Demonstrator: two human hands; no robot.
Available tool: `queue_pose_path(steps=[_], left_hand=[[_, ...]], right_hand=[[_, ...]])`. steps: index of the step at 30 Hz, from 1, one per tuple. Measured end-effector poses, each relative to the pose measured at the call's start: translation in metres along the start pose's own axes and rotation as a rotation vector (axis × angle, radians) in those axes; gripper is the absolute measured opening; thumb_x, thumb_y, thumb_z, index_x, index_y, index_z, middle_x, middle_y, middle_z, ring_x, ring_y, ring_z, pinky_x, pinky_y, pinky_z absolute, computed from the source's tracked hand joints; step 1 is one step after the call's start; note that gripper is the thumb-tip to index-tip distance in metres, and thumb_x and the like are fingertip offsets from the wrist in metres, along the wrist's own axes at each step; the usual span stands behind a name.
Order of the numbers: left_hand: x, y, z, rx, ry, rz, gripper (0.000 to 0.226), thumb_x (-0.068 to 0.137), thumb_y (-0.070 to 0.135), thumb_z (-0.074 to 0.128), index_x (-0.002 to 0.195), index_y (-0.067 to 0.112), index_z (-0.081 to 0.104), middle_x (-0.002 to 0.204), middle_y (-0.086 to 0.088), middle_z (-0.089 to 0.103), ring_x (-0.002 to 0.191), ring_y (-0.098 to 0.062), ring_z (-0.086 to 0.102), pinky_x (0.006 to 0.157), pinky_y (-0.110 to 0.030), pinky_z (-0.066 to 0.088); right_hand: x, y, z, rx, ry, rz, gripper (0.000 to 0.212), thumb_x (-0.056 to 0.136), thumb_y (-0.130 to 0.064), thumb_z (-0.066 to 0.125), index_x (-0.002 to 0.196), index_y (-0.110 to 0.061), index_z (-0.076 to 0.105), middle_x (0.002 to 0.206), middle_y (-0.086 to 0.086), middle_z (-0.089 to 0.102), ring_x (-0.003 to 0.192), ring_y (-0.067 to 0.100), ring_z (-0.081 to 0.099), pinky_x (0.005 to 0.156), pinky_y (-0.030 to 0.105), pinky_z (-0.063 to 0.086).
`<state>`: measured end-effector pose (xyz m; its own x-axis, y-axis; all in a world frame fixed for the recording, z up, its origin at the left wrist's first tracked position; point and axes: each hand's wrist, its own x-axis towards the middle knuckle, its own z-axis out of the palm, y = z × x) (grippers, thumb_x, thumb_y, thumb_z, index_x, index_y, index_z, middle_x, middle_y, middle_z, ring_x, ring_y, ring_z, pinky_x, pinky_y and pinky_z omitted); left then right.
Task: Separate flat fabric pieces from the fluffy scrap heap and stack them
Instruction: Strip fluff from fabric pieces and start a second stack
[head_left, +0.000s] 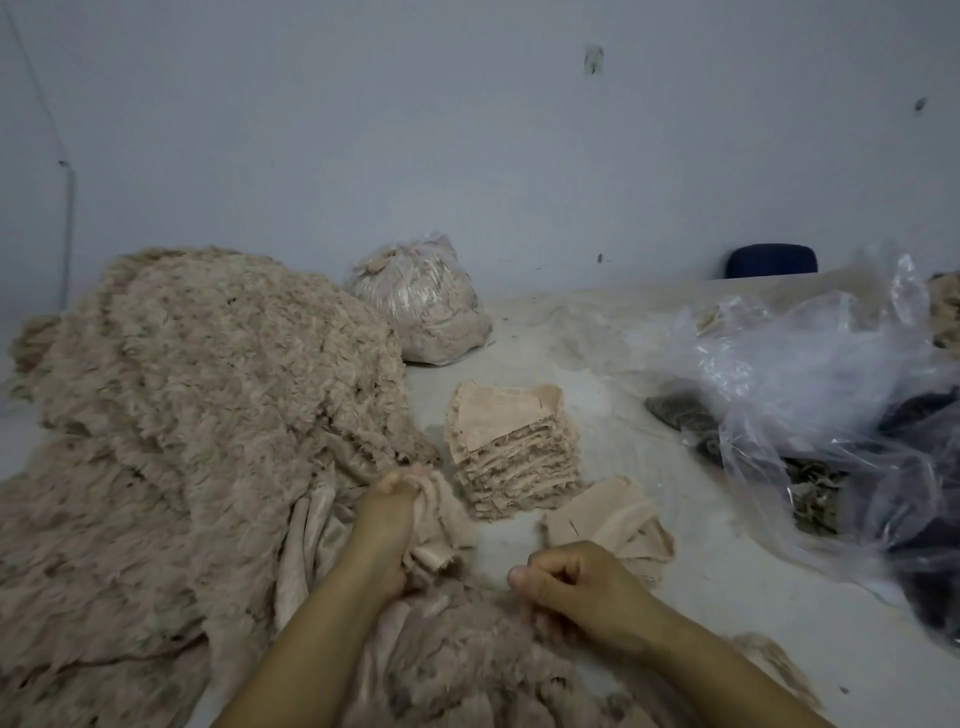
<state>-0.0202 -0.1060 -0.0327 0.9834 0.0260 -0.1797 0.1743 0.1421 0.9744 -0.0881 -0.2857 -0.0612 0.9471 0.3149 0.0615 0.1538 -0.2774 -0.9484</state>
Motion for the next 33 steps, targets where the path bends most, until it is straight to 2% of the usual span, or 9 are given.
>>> queue_pose_path(steps=[6,9,13,17,19,22,25,28,33], left_hand=[[-0.017,-0.012,0.023,0.323,-0.407,0.25,0.028,0.088,0.031,0.061,0.062,0.023,0.066,0.067,0.003,0.067,0.065,-0.008,0.062,0.061,-0.019,0.049],[-0.02,-0.016,0.026,0.308,-0.428,0.263,0.027,0.081,0.043,0.059,0.069,0.02,0.065,0.067,0.005,0.066,0.065,-0.006,0.062,0.061,-0.017,0.048],[-0.013,-0.017,0.021,0.276,-0.357,0.213,0.029,0.09,0.034,0.057,0.066,0.018,0.058,0.06,0.006,0.058,0.057,-0.008,0.053,0.053,-0.02,0.042],[-0.002,-0.008,0.007,0.23,-0.2,0.246,0.033,0.089,0.039,0.054,0.067,0.016,0.045,0.062,0.0,0.043,0.061,-0.015,0.04,0.057,-0.029,0.032],[-0.003,-0.006,0.005,0.211,-0.229,0.255,0.035,0.082,0.047,0.055,0.07,0.016,0.046,0.067,-0.004,0.043,0.067,-0.018,0.04,0.063,-0.031,0.033],[-0.005,-0.012,0.009,0.217,-0.33,0.25,0.037,0.078,0.051,0.056,0.073,0.015,0.054,0.073,-0.006,0.053,0.073,-0.021,0.049,0.071,-0.035,0.039],[-0.01,-0.016,0.016,0.183,-0.493,0.26,0.031,0.088,0.041,0.055,0.077,0.013,0.065,0.079,-0.007,0.067,0.076,-0.02,0.063,0.072,-0.031,0.051],[-0.012,-0.018,0.023,0.225,-0.376,0.374,0.037,0.079,0.042,0.061,0.07,0.006,0.06,0.063,-0.004,0.057,0.062,-0.014,0.054,0.057,-0.021,0.045],[0.011,-0.013,0.001,-0.09,-0.064,0.179,0.026,0.091,0.033,0.055,0.076,0.012,0.052,0.04,0.009,0.03,0.031,-0.004,0.022,0.032,-0.012,0.017]], right_hand=[[0.009,0.001,0.014,-0.079,0.336,-0.026,0.062,0.056,-0.06,0.073,0.109,-0.038,0.049,0.092,-0.004,0.062,0.077,0.008,0.06,0.072,0.028,0.049],[0.009,0.003,0.015,-0.088,0.491,-0.071,0.019,0.081,-0.031,0.072,0.092,-0.037,0.057,0.073,0.005,0.064,0.063,0.02,0.058,0.061,0.03,0.047],[0.011,0.004,0.007,-0.098,0.655,-0.066,0.018,0.089,-0.014,0.064,0.074,-0.022,0.058,0.065,-0.006,0.063,0.058,0.003,0.055,0.056,0.017,0.042],[0.005,0.003,-0.004,0.001,0.28,-0.04,0.022,0.092,-0.015,0.062,0.07,-0.016,0.06,0.056,0.0,0.058,0.045,0.007,0.049,0.05,0.022,0.039],[0.0,-0.002,-0.005,0.015,0.091,-0.013,0.039,0.091,-0.041,0.059,0.064,-0.012,0.063,0.049,-0.002,0.057,0.042,0.005,0.048,0.049,0.019,0.038],[0.005,-0.003,-0.006,-0.015,0.307,-0.063,0.054,0.08,-0.066,0.05,0.08,-0.014,0.066,0.065,-0.01,0.063,0.063,0.005,0.058,0.063,0.017,0.043],[0.013,-0.004,0.004,0.101,0.335,-0.059,0.045,0.073,-0.059,0.059,0.094,-0.019,0.062,0.079,-0.009,0.062,0.075,0.009,0.059,0.068,0.021,0.046],[0.018,-0.005,0.014,0.254,0.425,-0.041,0.027,0.08,-0.035,0.067,0.071,-0.013,0.054,0.066,0.009,0.053,0.063,0.019,0.048,0.058,0.029,0.039],[0.017,-0.004,-0.003,0.463,0.579,-0.037,0.02,0.093,-0.015,0.056,0.073,-0.01,0.057,0.064,0.006,0.057,0.06,0.017,0.051,0.056,0.026,0.04]])
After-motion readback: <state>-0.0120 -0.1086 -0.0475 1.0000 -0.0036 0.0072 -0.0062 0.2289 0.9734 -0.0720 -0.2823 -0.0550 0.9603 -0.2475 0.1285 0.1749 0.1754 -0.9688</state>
